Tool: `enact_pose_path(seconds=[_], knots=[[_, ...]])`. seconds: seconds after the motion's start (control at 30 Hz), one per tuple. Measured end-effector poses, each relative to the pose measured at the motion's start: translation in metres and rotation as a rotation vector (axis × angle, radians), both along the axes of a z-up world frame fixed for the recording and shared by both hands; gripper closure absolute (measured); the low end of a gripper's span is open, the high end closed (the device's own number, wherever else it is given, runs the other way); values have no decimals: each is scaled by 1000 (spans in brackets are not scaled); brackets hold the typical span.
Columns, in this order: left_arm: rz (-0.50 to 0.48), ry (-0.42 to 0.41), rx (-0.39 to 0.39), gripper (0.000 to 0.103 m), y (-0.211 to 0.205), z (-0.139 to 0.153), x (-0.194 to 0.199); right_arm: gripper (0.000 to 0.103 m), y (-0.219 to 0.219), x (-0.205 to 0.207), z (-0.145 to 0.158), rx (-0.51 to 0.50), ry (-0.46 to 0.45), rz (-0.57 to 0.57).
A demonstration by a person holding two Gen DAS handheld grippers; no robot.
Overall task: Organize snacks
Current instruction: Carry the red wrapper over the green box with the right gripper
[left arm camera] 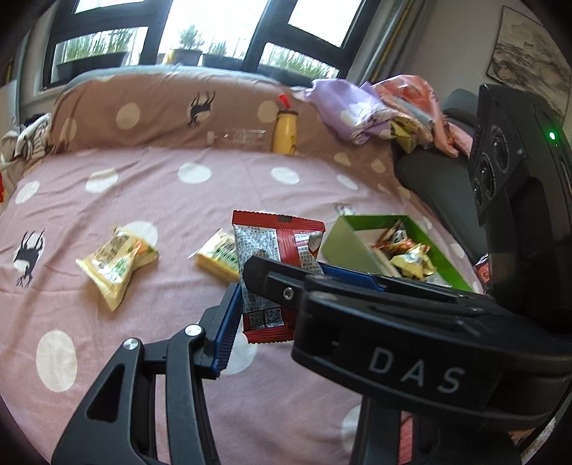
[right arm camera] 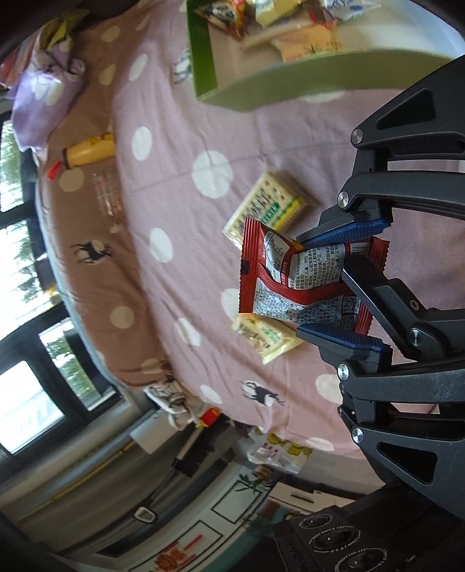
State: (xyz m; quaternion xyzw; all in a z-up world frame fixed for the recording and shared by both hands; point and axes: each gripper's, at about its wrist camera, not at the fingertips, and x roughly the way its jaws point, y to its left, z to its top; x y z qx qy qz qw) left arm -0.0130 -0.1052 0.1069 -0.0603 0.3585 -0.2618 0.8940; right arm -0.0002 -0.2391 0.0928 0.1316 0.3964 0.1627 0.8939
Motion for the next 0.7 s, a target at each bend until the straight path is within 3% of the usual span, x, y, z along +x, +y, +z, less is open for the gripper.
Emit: enact_pose_path(seconds=[0.17, 0.37, 0.57, 0.7], knots=[[-44, -77, 5, 58, -27, 17, -8, 57, -31, -10, 15, 32, -46, -54], [-124, -96, -21, 59, -66, 22, -6, 57, -75, -17, 22, 65, -73, -162], [-212, -78, -20, 58, -109, 19, 3, 57, -116, -19, 16, 102, -53, -264], [-270, -22, -31, 59, -133, 10, 11, 57, -142, -19, 8, 117, -21, -340]])
